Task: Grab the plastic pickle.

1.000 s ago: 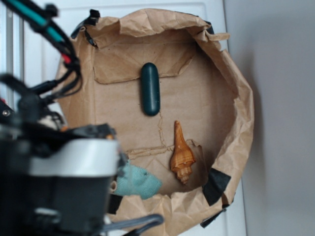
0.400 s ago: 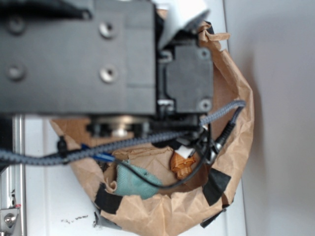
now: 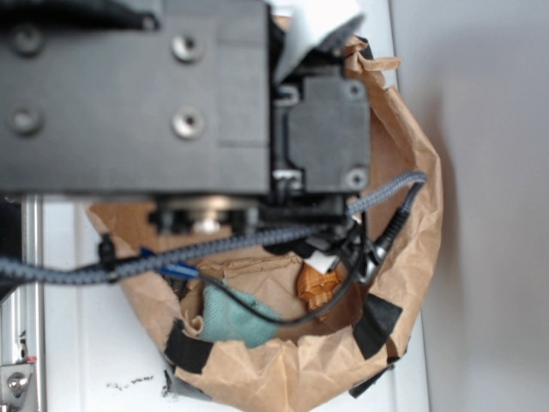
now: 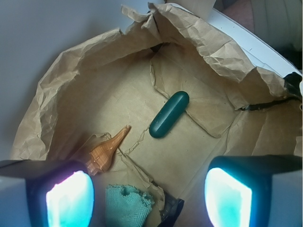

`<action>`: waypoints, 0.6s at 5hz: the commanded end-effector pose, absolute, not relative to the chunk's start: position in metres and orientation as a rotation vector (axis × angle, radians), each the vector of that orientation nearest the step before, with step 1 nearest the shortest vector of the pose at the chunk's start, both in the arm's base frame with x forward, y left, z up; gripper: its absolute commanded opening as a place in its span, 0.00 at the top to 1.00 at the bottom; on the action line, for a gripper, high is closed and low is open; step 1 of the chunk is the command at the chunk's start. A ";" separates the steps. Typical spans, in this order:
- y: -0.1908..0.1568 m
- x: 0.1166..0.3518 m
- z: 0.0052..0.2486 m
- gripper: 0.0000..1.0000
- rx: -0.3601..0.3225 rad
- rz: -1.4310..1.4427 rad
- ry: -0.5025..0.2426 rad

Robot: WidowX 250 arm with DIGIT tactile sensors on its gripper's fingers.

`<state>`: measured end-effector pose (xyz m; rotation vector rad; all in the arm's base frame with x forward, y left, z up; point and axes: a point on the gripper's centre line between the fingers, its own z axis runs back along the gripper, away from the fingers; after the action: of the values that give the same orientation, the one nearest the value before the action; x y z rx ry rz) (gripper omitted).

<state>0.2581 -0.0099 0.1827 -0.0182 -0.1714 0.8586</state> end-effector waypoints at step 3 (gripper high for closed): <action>0.033 0.305 0.079 0.00 0.043 0.949 -0.209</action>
<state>0.2991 0.0168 0.0613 0.0595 -0.1473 0.9163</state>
